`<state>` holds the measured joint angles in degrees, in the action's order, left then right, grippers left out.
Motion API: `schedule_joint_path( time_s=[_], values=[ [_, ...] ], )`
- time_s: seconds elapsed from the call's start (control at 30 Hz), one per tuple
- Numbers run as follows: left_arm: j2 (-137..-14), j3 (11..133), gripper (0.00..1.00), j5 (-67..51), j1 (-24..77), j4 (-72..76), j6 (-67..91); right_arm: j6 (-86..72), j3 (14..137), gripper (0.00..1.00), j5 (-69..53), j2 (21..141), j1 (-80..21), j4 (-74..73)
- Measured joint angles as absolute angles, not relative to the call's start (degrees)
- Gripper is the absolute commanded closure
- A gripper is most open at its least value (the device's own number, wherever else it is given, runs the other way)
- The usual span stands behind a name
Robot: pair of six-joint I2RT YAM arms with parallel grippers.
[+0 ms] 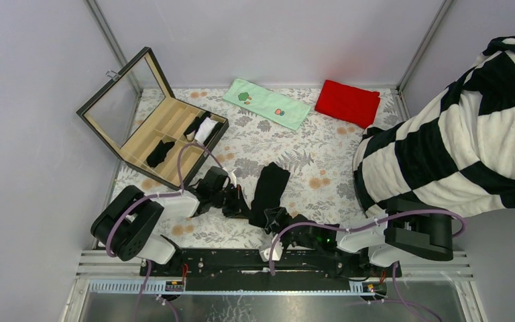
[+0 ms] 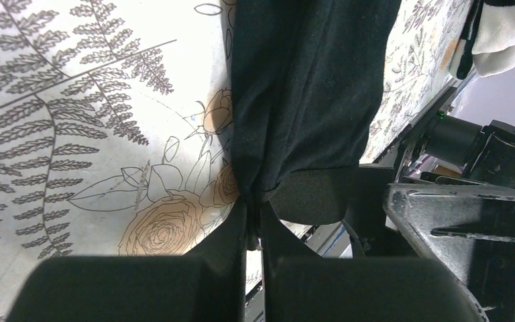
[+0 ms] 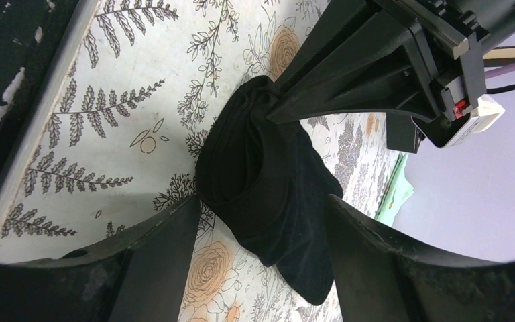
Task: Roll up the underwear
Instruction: Roll the underwear to the center of the board.
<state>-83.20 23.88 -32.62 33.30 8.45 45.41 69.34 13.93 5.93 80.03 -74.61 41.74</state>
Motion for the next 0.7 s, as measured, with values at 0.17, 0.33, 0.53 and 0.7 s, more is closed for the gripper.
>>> schedule_joint_path(
  time_s=[0.17, 0.33, 0.53, 0.7],
  values=[
    [-83.64, 23.88, 1.00, -33.36, 33.01, 8.75, 45.25, 70.83, 14.44, 0.36, 5.82, 83.11, -74.65, 44.34],
    [-83.90, 23.88, 1.00, -33.80, 32.93, 8.99, 45.23, 71.66, 14.76, 0.56, 5.34, 85.34, -74.70, 45.74],
    [-83.92, 23.88, 1.00, -34.11, 32.93, 9.02, 45.21, 71.57, 14.74, 0.93, 4.97, 87.90, -74.85, 46.52],
    [-82.56, 23.88, 0.72, -33.61, 32.40, 7.57, 45.23, 67.59, 14.72, 1.00, 4.93, 87.68, -74.85, 47.18]
  ],
)
